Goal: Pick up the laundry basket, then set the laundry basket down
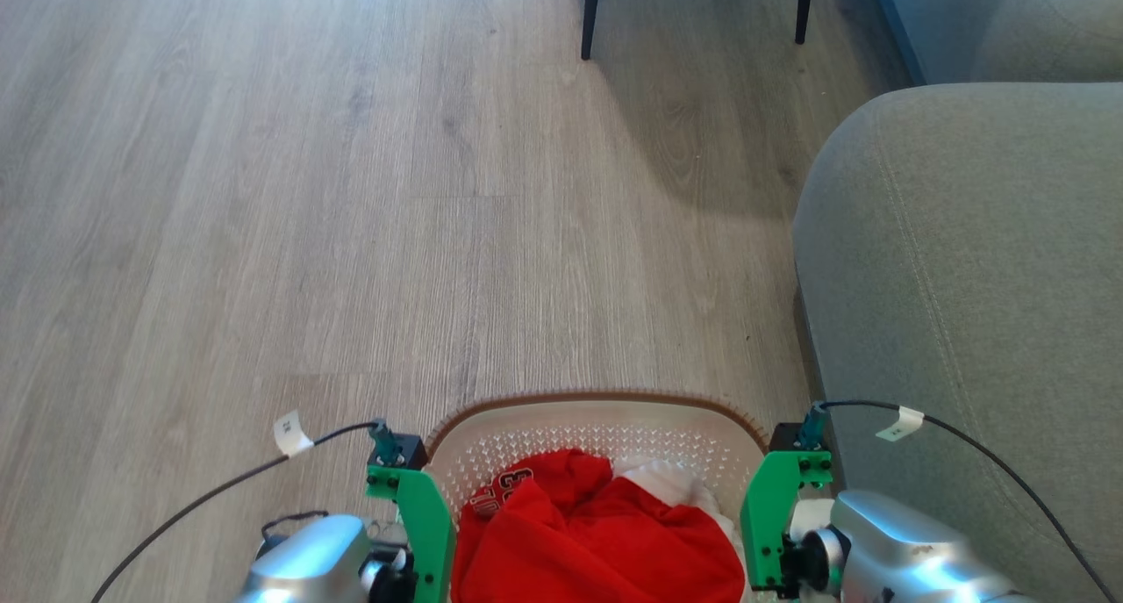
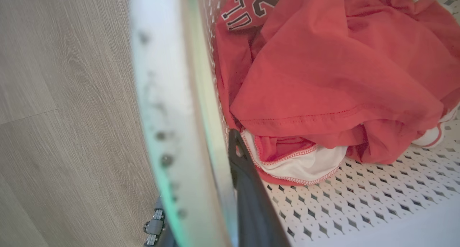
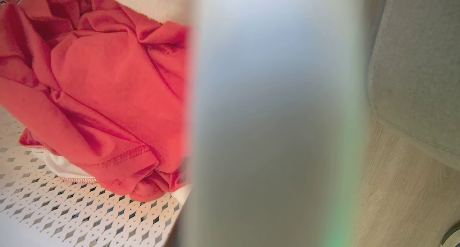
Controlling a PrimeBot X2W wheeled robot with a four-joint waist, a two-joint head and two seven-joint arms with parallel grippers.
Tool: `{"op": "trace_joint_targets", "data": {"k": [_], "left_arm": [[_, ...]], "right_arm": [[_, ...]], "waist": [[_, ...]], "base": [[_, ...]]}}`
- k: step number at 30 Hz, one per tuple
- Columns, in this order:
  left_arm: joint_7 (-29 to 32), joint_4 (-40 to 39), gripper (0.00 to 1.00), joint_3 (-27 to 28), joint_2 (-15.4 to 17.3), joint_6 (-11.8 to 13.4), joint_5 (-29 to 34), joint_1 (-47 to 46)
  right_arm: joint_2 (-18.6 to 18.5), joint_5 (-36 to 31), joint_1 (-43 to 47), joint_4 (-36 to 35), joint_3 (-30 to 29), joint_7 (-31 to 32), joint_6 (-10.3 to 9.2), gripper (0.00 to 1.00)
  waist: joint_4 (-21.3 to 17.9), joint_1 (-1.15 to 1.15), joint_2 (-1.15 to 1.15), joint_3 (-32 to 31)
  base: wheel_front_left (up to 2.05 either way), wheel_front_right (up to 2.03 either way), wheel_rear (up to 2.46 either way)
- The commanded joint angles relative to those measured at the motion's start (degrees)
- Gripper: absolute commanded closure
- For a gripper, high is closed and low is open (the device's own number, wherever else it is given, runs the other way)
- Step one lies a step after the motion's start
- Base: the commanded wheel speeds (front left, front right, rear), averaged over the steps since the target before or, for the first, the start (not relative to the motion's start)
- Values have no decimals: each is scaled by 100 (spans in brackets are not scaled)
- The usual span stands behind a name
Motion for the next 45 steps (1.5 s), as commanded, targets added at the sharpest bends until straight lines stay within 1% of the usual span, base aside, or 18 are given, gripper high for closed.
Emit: {"op": "trace_joint_targets", "data": {"k": [1,45], "left_arm": [[-56,-165,100,42,-36,-45,-16,-285],[-113,-109,100,32,-53,-45,-44,-273]], "right_arm": [[232,35,-207,-236,63,-12,142,100],[232,338,-245,-197,341,-86,142,100]], "waist": [[1,0,0,-2],[-6,0,0,-50]], "base": [[0,0,0],[0,0,0]]}}
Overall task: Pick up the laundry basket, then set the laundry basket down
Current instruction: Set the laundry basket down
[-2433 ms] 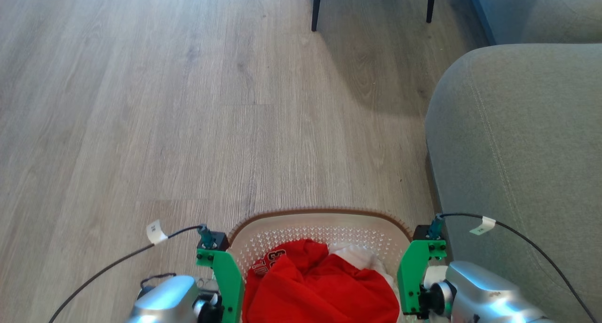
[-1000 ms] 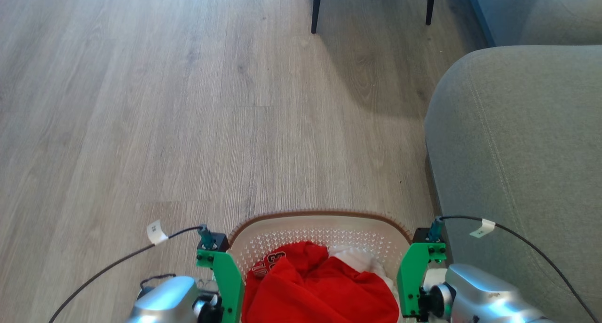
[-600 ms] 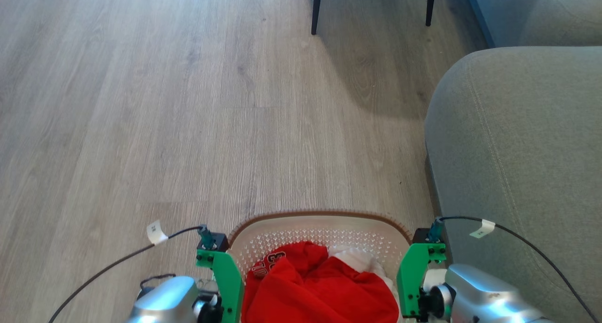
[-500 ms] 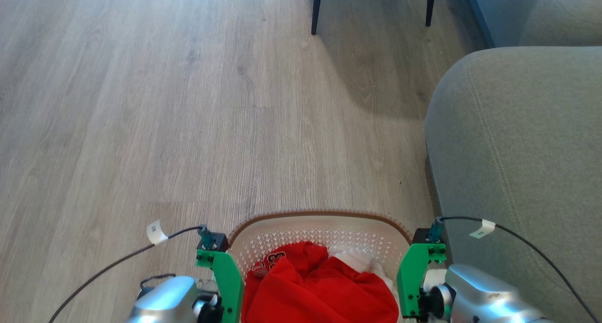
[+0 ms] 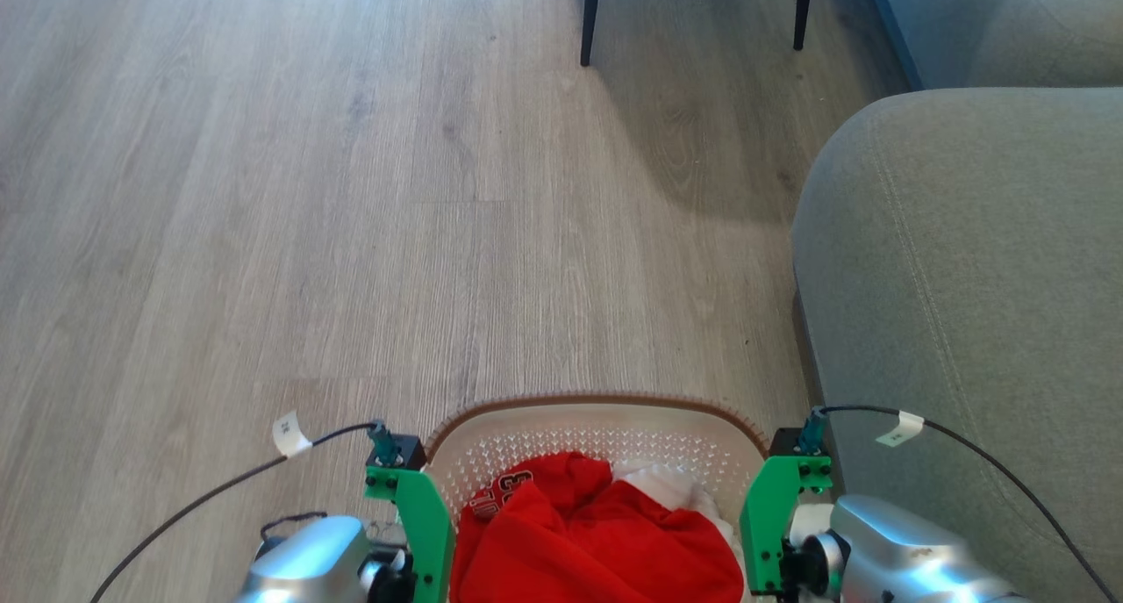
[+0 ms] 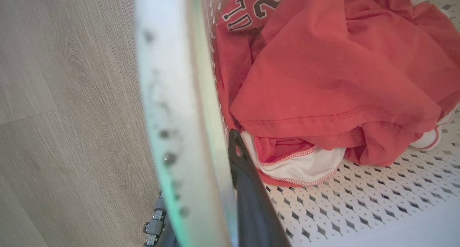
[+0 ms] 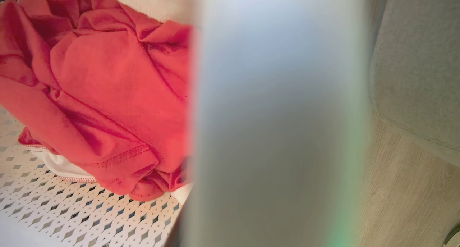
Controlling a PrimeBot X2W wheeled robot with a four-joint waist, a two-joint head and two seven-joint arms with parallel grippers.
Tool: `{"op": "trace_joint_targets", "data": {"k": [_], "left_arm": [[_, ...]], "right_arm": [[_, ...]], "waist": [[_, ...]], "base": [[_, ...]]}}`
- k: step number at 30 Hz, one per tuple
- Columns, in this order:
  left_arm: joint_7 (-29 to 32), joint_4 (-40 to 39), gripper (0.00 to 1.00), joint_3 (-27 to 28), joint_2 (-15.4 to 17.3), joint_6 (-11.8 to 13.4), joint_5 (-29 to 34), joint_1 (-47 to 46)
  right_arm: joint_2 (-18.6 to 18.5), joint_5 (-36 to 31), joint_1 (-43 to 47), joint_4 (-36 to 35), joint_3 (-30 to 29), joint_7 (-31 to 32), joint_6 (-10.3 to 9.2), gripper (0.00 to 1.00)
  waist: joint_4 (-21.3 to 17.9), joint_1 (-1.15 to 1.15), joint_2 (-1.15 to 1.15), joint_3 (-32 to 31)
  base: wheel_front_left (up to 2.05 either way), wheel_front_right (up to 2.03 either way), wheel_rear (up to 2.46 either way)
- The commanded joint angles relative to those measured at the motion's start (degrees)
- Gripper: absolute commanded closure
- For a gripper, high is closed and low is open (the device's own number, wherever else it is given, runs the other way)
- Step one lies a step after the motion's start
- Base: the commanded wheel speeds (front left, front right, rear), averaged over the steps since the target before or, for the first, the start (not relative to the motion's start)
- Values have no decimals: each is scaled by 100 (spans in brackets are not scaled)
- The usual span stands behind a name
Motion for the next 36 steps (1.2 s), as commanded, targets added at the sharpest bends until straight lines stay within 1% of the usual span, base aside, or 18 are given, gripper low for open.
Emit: {"op": "trace_joint_targets", "data": {"k": [1,24,30,36], "left_arm": [[-106,-132,100,47,-52,-45,7,-274],[-131,-111,100,45,-69,-45,22,-276],[-209,-78,100,45,-86,-45,65,-374],[-482,-22,100,45,-111,-45,172,-656]], "right_arm": [[232,38,-238,-225,46,-14,142,100],[210,109,-269,-244,123,-160,142,100],[134,50,-357,-350,141,-442,142,100],[-7,-51,-592,-522,155,-846,142,100]], "waist": [[-2,0,0,2],[5,0,0,131],[-5,0,0,473],[-18,0,0,1154]], "base": [[0,0,0],[0,0,0],[0,0,0],[0,0,0]]}}
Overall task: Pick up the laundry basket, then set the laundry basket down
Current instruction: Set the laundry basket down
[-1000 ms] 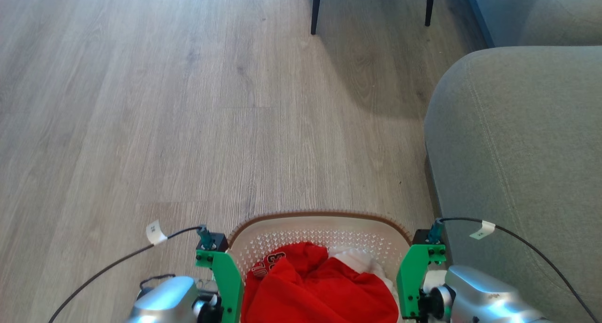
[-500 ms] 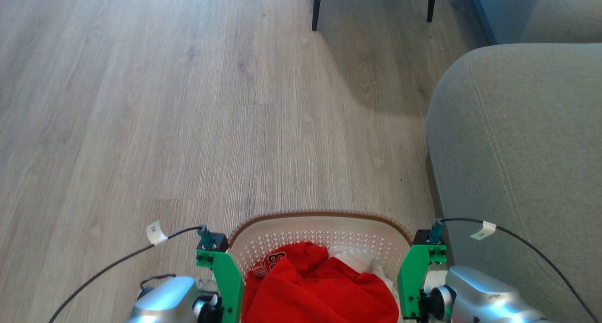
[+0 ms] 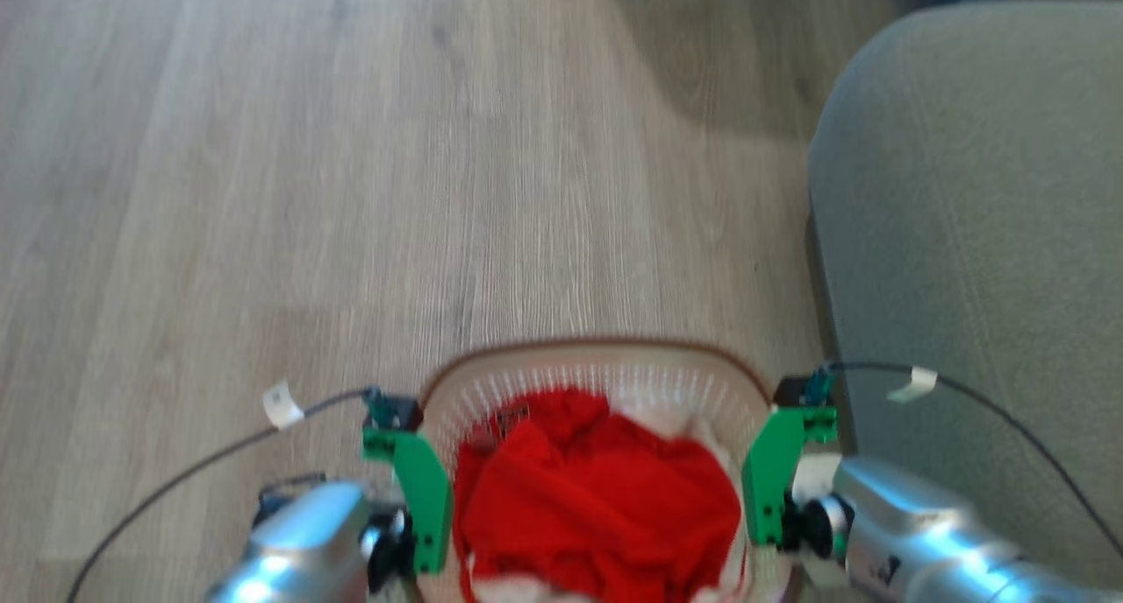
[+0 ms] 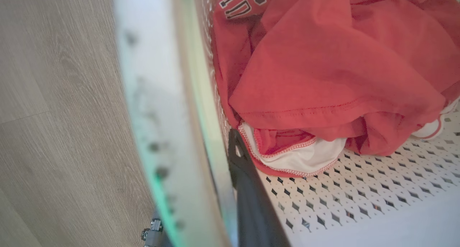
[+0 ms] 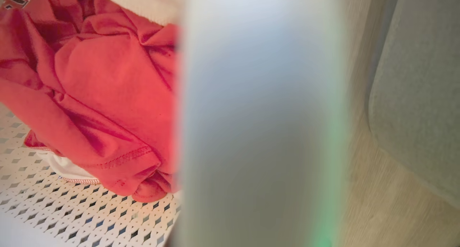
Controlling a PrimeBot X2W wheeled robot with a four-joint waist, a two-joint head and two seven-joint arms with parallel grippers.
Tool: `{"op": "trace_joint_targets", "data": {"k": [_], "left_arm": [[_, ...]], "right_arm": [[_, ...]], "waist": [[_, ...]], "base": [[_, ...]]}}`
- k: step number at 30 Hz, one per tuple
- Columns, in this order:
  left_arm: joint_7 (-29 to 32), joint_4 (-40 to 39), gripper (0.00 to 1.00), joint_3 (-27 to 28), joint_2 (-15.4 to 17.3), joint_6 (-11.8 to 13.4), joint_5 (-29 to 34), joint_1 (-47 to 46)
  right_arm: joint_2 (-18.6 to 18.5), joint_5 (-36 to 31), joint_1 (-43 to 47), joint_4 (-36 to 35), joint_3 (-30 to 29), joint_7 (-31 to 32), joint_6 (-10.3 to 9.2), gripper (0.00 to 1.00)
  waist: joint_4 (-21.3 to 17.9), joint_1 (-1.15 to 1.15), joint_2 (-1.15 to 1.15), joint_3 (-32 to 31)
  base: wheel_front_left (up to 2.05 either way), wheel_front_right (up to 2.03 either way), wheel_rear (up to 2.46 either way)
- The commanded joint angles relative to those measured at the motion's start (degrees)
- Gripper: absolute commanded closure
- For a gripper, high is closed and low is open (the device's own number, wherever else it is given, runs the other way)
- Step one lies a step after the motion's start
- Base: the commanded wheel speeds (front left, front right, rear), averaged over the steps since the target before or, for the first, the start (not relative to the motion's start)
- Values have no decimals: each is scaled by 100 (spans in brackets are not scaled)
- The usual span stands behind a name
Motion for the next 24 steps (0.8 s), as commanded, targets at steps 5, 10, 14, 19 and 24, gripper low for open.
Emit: {"op": "trace_joint_targets", "data": {"k": [5,10,14,19,24], "left_arm": [[-356,-100,100,49,-78,-3,155,-668],[-673,-298,100,48,-80,122,279,-1011],[-940,-418,100,48,-81,247,375,-1283],[-1177,-529,100,47,-81,374,476,-1597],[-1348,-583,100,46,-81,463,571,-1875]], "right_arm": [[23,-156,-467,-413,14,-410,142,100],[-104,-230,-776,-449,15,-771,142,100],[-183,-302,-1012,-442,17,-1091,142,100],[-226,-380,-1284,-421,17,-1532,142,100],[-223,-429,-1495,-399,23,-1902,142,100]], "waist": [[-28,0,0,897],[-59,0,0,1650],[-58,0,0,2238],[-67,0,0,2884],[-73,0,0,3418]], "base": [[0,0,0],[0,0,0],[0,0,0],[0,0,0],[0,0,0]]}}
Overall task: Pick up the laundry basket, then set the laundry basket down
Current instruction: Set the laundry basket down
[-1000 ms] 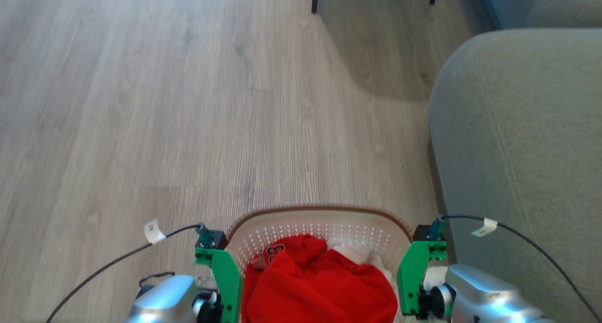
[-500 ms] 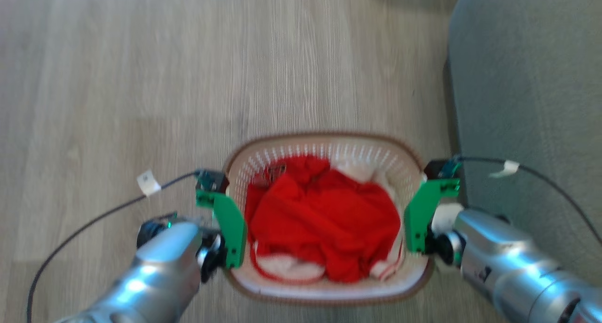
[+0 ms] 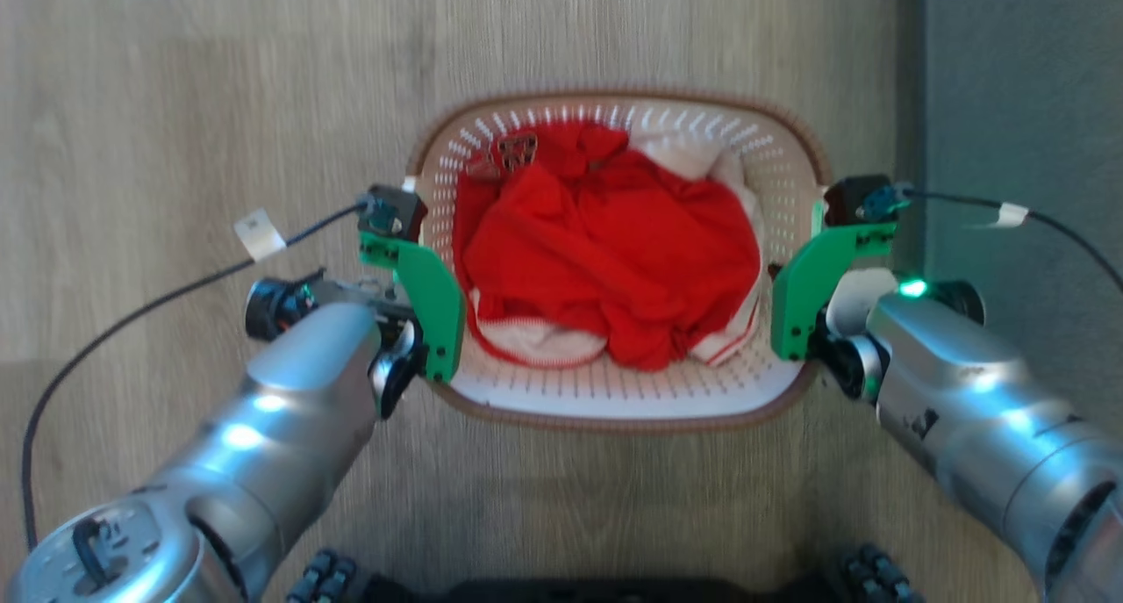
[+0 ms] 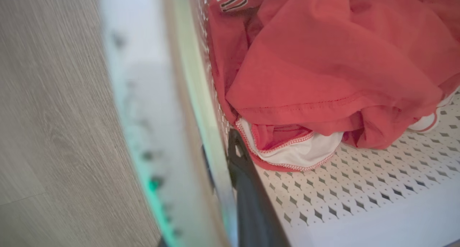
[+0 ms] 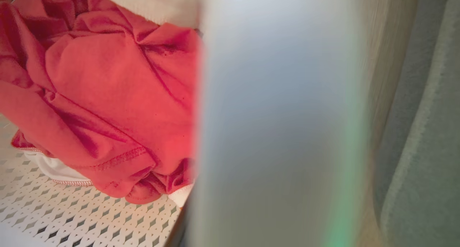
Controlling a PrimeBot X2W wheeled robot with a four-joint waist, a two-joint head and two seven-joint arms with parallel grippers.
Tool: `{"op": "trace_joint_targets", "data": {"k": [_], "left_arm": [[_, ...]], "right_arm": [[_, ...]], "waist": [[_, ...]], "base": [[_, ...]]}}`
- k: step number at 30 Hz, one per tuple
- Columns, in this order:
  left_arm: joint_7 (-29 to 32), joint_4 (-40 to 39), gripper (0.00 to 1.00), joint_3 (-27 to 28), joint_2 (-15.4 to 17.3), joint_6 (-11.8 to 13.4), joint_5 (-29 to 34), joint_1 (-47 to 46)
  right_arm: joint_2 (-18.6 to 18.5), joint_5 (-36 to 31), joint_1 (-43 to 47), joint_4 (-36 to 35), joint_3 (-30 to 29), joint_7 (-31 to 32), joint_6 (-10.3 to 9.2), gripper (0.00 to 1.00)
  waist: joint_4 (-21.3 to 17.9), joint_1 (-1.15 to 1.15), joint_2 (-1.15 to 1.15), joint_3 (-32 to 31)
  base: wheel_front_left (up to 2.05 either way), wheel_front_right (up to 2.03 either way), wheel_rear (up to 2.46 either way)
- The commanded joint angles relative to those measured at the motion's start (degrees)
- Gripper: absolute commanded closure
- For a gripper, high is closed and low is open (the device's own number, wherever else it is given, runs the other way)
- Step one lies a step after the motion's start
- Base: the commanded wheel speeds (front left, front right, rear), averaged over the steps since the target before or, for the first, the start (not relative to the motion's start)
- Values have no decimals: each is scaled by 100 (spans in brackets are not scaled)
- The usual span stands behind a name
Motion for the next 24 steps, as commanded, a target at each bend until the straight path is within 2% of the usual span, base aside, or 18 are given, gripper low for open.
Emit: {"op": "trace_joint_targets", "data": {"k": [1,13,24], "left_arm": [[-77,-251,100,26,-73,-51,105,-188],[-312,-409,100,25,-73,98,270,-575],[-574,-501,100,24,-73,243,292,-714]], "right_arm": [[168,-150,8,-210,79,-150,141,100],[216,-269,-379,61,109,-669,141,100],[212,-215,-559,229,105,-985,141,100]], "waist": [[-9,-2,0,442],[66,-2,0,1281],[104,-2,0,1666]], "base": [[0,0,0],[0,0,0],[0,0,0]]}}
